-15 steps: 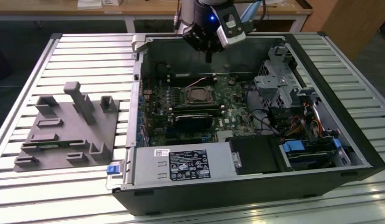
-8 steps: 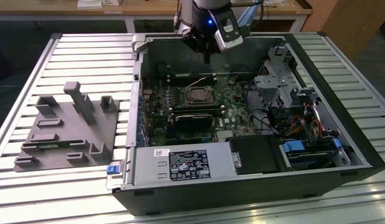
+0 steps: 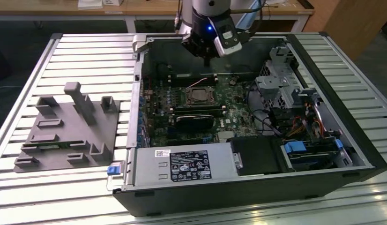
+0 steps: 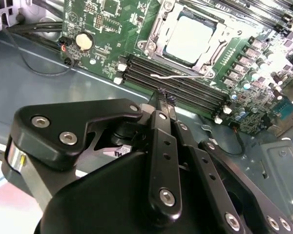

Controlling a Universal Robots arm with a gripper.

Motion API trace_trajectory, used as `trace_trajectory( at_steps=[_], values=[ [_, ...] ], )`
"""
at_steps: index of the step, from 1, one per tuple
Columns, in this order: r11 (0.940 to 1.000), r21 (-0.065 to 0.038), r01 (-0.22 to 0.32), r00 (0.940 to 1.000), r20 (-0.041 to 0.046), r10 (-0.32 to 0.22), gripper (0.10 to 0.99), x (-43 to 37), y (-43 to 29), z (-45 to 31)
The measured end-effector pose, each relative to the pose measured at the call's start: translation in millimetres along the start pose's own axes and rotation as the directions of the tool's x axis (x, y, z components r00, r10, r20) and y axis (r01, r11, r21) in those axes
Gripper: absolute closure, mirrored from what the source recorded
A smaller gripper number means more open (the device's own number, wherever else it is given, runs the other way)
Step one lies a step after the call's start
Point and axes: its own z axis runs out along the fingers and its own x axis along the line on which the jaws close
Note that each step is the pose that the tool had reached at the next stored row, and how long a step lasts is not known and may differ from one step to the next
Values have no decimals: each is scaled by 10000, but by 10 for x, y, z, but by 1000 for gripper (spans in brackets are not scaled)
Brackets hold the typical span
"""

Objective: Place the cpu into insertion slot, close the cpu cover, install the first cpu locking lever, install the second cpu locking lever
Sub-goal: 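Install the first cpu locking lever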

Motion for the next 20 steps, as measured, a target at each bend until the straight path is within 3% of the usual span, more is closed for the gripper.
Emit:
trace_trajectory(
  at_steps=[8,14,18,19,20],
  values=[
    [10000,3,0,10000,0,0,980,24,-28,127],
    [10000,77,7,10000,12,-7,980,52,-17,212],
    [9998,200,17,10000,32,-18,980,66,-19,283],
    [9990,452,37,10000,75,-41,980,87,-28,392],
    [9990,456,38,10000,73,-42,980,86,-28,391]
  ],
)
